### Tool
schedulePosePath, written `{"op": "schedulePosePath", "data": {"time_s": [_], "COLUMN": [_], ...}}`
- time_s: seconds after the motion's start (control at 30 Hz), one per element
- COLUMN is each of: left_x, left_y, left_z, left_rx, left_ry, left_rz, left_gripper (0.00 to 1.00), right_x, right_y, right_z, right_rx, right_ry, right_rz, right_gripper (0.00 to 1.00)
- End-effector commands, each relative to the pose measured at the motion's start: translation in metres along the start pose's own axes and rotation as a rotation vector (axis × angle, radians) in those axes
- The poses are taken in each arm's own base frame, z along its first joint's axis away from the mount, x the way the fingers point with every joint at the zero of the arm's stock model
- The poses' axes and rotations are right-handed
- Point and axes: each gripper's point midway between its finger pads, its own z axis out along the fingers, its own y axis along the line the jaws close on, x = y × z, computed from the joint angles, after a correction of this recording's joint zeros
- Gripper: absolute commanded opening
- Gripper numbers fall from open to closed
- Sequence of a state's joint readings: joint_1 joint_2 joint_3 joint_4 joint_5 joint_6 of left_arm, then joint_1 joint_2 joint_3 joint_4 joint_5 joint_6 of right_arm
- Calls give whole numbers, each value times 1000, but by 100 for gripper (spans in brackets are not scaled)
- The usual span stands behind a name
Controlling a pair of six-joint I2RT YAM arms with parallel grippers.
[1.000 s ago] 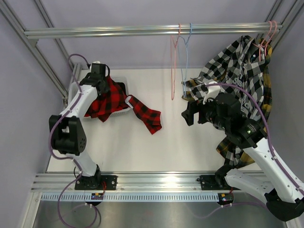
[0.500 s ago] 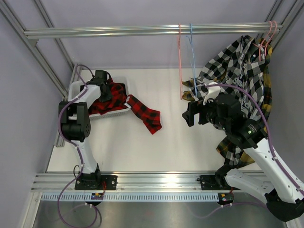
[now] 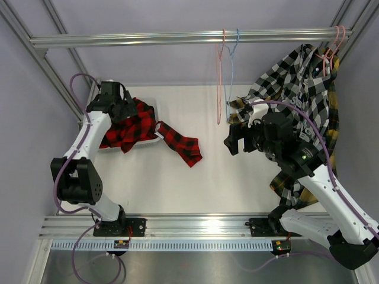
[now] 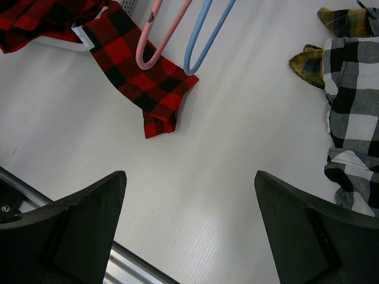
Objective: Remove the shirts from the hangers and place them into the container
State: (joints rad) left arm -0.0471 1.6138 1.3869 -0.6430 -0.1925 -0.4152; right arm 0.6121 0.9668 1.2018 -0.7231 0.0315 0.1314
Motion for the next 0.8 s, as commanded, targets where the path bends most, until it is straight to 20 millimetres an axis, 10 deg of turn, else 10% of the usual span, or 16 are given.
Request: {"op": "schedulePosePath", "data": {"time_s": [0.0, 0.17, 0.37, 0.57, 0.77], "left_x": [-30, -12, 74, 144, 173], "left_y": [2, -46, -120, -166, -185], "left_z": [-48, -104, -127, -88, -34], "left_rx": [5, 130, 302, 316, 257], "left_ry": [-102, -160, -75, -5, 17], "left_rz": [-18, 22, 32, 44, 36], "left_gripper": [99, 99, 99, 99, 99], "right_x": [-30, -34, -33, -34, -29], "right_y": [12, 12, 10, 11, 11], "right_z": [-9, -7, -6, -8, -12], "right_rx": [-62, -59, -47, -50, -56], "right_ry": [-79, -85, -82, -88, -91], "right_rz": [-20, -19, -25, -22, -13], "right_gripper": [99, 99, 99, 99, 99]}}
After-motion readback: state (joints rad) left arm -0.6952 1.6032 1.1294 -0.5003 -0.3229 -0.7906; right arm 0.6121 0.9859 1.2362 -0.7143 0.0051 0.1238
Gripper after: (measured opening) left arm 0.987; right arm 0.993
